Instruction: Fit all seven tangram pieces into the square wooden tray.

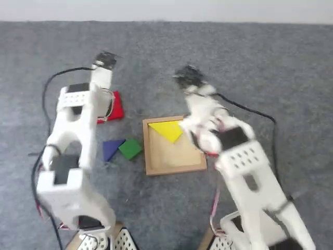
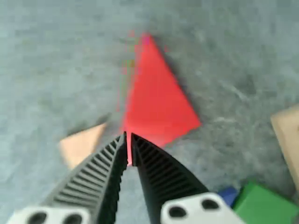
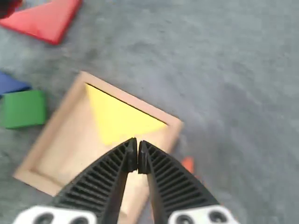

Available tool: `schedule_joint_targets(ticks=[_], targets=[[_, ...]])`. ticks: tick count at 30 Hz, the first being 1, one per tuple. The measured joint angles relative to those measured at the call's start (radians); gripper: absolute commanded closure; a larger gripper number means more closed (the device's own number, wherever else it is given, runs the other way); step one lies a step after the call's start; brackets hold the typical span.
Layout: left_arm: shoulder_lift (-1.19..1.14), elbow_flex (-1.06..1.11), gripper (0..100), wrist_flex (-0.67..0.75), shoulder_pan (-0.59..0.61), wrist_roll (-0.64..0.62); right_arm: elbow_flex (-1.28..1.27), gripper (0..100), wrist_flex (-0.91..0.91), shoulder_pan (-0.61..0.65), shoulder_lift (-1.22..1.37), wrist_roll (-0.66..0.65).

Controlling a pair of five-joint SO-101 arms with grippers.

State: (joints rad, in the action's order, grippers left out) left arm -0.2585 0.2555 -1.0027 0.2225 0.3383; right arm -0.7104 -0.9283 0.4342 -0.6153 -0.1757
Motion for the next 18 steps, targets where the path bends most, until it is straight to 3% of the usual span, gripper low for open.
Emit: schedule_joint_targets(ticks=[6,9,15,18], targets=[[-0.166,-0.187,75,-0.091,-0.009,0.052,-0.222,99.0,0.091,-0.242,-0.092,0.060],[-0.178,-0.212,69,-0.091,0.005,0.103,-0.278,99.0,0.121,-0.296,-0.110,0.061],[-0.180,-0.213,66,-0.124,-0.015,0.249,-0.307,99.0,0.127,-0.299,-0.143,0.064],[-0.180,-0.213,66,-0.127,-0.020,0.255,-0.307,99.0,0.127,-0.299,-0.143,0.064]])
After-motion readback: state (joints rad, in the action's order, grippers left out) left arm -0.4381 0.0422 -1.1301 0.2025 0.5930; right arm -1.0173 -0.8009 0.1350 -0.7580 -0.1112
